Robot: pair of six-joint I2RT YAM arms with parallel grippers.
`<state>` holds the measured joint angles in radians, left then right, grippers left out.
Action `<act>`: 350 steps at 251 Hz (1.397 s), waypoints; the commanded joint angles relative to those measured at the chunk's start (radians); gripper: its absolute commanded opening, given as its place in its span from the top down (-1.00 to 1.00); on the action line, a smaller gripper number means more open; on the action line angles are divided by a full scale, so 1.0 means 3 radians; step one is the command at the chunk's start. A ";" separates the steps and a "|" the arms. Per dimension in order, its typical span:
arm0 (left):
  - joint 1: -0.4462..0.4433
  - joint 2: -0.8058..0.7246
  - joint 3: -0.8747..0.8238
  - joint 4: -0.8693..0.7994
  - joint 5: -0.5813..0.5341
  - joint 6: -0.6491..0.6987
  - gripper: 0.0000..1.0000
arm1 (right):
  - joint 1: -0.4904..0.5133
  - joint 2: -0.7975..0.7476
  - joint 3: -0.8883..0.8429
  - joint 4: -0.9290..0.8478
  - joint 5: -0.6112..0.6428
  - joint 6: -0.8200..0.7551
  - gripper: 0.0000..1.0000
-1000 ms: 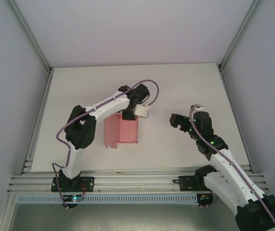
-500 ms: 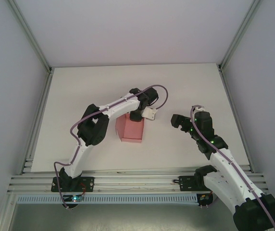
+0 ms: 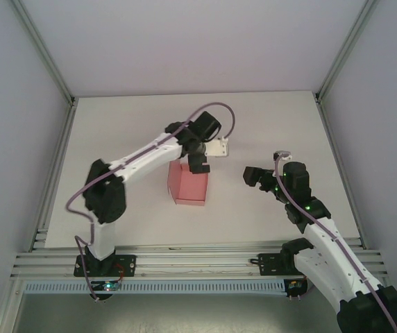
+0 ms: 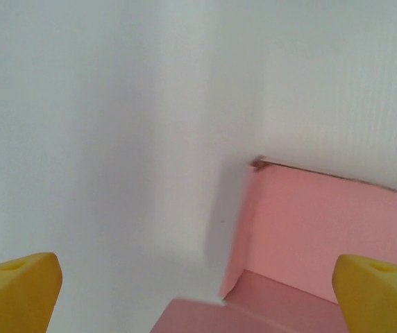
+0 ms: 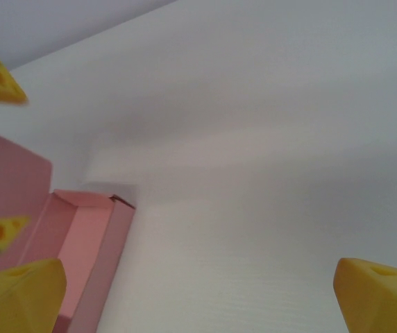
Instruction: Assemble paper box
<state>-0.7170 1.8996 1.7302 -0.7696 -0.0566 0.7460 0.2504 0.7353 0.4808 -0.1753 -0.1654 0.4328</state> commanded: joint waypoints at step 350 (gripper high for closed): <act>0.0462 -0.3756 -0.3251 0.0995 -0.0648 -0.4260 -1.00 | 0.1385 0.3648 0.1919 -0.0163 0.1042 -0.0145 0.71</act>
<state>-0.5747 0.7750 0.7544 -0.4774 -0.2371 -0.5293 0.6468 1.8809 1.1118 -0.2050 0.0193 0.2070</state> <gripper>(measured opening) 0.998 0.169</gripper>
